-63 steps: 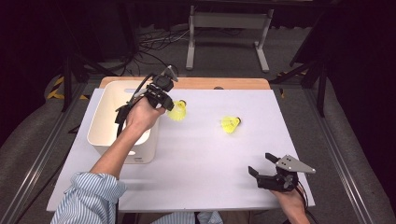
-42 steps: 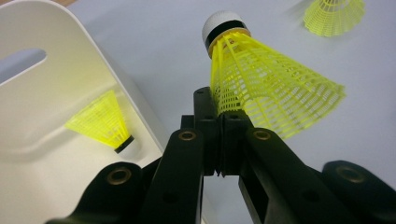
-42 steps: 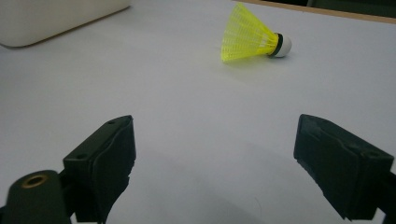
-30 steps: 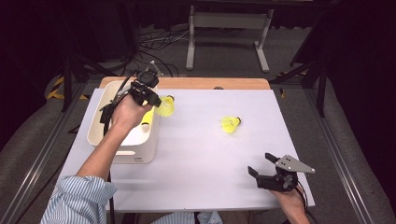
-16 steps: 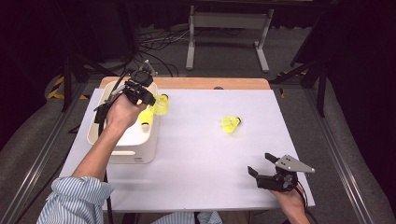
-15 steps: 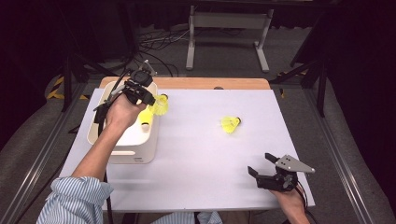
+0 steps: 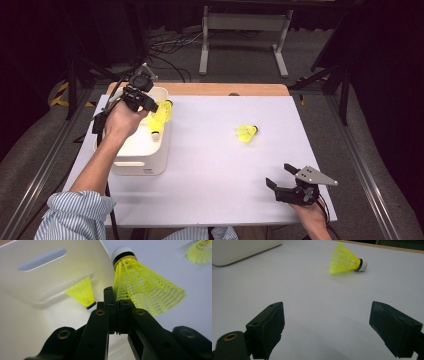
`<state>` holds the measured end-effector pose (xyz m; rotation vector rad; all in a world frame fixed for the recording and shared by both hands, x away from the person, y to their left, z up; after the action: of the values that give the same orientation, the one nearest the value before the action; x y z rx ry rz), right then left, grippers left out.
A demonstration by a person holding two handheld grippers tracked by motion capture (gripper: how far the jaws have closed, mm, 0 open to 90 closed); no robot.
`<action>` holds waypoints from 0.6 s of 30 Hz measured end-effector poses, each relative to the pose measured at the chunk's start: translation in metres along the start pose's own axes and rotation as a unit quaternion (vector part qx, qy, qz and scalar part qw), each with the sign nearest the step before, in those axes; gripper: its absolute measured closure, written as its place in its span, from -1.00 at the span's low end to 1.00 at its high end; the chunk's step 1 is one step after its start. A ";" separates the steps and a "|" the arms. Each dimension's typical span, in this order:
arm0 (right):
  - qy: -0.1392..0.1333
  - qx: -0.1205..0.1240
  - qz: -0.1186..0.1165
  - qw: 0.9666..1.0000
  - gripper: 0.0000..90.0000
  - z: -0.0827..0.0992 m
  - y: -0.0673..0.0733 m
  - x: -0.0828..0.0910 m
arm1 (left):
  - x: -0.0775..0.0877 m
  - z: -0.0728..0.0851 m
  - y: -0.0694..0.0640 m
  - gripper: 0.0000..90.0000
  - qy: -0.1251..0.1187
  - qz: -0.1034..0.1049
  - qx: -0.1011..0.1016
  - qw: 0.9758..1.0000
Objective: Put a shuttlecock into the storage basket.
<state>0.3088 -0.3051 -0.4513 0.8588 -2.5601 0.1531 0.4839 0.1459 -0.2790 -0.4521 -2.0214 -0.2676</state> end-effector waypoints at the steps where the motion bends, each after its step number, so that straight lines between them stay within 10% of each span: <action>1: 0.000 0.000 0.000 1.000 -0.70 0.000 0.000 0.000 | 0.001 0.001 0.001 0.97 -0.001 0.000 0.000 1.000; 18: 0.002 0.002 -0.001 1.000 -0.70 0.000 0.001 -0.001 | 0.004 0.012 0.017 0.97 -0.003 -0.017 0.017 1.000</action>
<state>0.3087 -0.3042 -0.4515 0.8610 -2.5553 0.1596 0.4799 0.1665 -0.2811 -0.3969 -2.0372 -0.2533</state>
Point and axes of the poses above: each handheld gripper's, and its own axes: x roughly backward along the jaws, z roughly out of its underside, y roughly to its left, the point moved 1 cm from there along -x, roughly forward along the jaws, and after that the axes turned 4 degrees about -z, right-handed, at the moved point
